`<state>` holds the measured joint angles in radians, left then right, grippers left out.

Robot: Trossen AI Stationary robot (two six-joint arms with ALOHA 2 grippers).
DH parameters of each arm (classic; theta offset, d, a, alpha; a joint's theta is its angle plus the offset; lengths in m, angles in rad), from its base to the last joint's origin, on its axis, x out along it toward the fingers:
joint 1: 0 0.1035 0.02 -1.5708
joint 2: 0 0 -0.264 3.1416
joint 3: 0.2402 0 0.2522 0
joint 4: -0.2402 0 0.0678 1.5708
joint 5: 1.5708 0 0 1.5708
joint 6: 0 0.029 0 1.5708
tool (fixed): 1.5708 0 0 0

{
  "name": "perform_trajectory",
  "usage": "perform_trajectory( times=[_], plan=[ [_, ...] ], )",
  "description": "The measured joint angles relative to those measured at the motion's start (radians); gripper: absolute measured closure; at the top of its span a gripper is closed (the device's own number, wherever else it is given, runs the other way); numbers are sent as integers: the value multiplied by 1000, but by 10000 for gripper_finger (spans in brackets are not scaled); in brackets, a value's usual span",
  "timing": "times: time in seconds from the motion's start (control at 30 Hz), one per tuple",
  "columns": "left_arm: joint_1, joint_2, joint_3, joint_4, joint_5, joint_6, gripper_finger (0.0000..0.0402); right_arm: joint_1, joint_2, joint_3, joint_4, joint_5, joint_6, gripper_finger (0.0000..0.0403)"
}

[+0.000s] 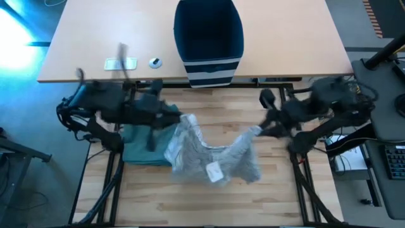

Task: Fold Laundry from Bin
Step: Fold the white shirt

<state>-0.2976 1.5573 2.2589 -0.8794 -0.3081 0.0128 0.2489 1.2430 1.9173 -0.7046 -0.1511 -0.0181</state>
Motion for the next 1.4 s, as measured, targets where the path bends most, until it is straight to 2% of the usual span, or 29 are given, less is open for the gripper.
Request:
perform_trajectory(
  times=[0.2,0.3,0.37,0.53,0.7,0.83,1.0,1.1,1.2,1.3,1.4],
  plan=[
    [159,51,-28,-196,-27,-43,402,-42,75,-20,-263,441,14,394],
    [271,57,-32,-241,-6,-36,402,-108,103,-19,-323,586,18,394],
    [344,62,-28,-220,66,-4,402,-156,114,-4,-329,631,-23,394],
    [492,59,76,-183,255,53,401,-261,119,106,-292,649,-227,394],
    [528,22,83,-74,354,88,401,-290,128,274,-237,641,-392,394],
    [527,18,94,-61,363,81,401,-289,144,348,-246,594,-371,394],
    [483,51,50,-93,369,27,401,-286,163,302,-370,561,-244,394],
    [407,71,21,-100,294,-22,401,-225,173,247,-448,564,-130,394],
    [290,63,39,-87,281,-53,401,-90,168,227,-422,560,-50,394],
    [168,53,99,-64,289,-45,401,57,155,259,-306,556,-50,394],
    [94,14,78,35,281,-13,401,164,148,271,-93,592,-159,394]
  ],
)
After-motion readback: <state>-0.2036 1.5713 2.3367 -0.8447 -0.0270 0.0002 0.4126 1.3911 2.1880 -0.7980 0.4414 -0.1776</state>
